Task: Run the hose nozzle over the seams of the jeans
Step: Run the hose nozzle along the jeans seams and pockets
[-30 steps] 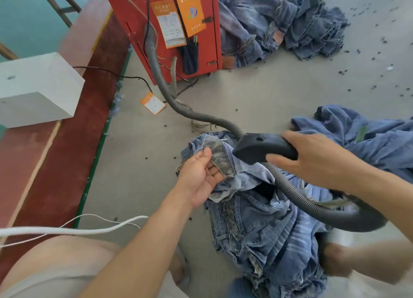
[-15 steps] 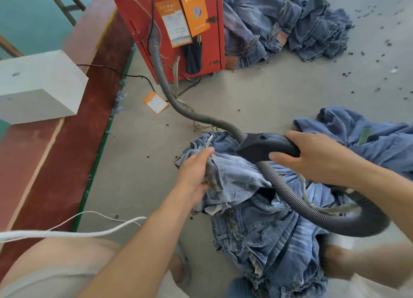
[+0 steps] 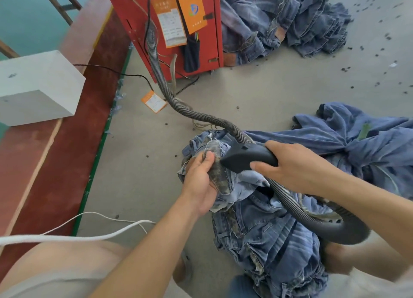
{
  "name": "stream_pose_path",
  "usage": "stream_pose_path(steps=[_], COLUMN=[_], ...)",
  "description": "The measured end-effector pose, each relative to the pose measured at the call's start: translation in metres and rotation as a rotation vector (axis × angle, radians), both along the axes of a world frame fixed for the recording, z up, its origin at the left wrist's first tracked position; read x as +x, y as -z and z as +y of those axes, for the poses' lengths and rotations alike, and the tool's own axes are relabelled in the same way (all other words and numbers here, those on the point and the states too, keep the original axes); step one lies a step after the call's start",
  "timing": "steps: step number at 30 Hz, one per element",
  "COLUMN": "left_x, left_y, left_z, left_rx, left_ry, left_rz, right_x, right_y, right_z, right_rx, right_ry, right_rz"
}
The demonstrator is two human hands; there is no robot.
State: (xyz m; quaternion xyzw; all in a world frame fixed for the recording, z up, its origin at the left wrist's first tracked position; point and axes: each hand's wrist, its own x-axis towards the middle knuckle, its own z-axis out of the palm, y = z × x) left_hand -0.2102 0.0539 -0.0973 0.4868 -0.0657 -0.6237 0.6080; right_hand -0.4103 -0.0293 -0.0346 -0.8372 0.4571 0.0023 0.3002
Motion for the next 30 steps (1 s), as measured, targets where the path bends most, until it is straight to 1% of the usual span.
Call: stream_pose_path(steps=[2,4,5,10,12,13,15,17,18,22,24,27,29,30], left_x=[-0.003,-0.005,-0.005,0.0,-0.002,-0.004,-0.006,-0.007,-0.007,-0.004,-0.003,-0.006,-0.007,-0.005], left_y=[-0.001,-0.001,-0.001,0.0,0.002,0.003,0.004,0.004,0.004,0.002,0.003,0.004,0.006,0.007], left_z=[0.002,0.004,0.004,0.001,0.003,0.004,0.006,0.007,0.006,0.005,0.005,0.008,0.009,0.008], left_rx=[-0.017,-0.032,-0.036,-0.071,-0.078,-0.081,-0.089,-0.094,-0.092,-0.099,-0.109,-0.116,-0.135,-0.137], left_ry=[0.062,0.109,0.116,0.129,0.147,0.155,0.177,0.193,0.192,0.188,0.213,0.277,0.326,0.337], left_rz=[0.013,-0.008,-0.028,-0.113,-0.106,-0.103,-0.111,-0.109,-0.1,-0.094,-0.102,-0.162,-0.205,-0.242], right_x=[0.006,0.005,0.001,-0.013,-0.005,0.0,0.004,-0.003,-0.01,-0.021,-0.011,0.001,-0.005,-0.011], right_y=[-0.001,-0.007,-0.011,-0.019,-0.014,-0.011,-0.008,-0.008,-0.01,-0.015,-0.011,-0.006,-0.011,-0.016], right_z=[-0.006,-0.014,-0.018,-0.013,-0.012,-0.013,-0.019,-0.026,-0.029,-0.024,-0.019,-0.026,-0.039,-0.044], right_rx=[-0.032,-0.006,0.025,0.271,0.277,0.257,0.251,0.314,0.355,0.522,0.527,0.476,0.504,0.534], right_ry=[0.096,0.193,0.207,0.09,0.091,0.119,0.256,0.391,0.405,0.253,0.247,0.39,0.47,0.468], right_rz=[-0.023,-0.068,-0.088,-0.096,-0.086,-0.093,-0.168,-0.26,-0.275,-0.225,-0.233,-0.325,-0.335,-0.318])
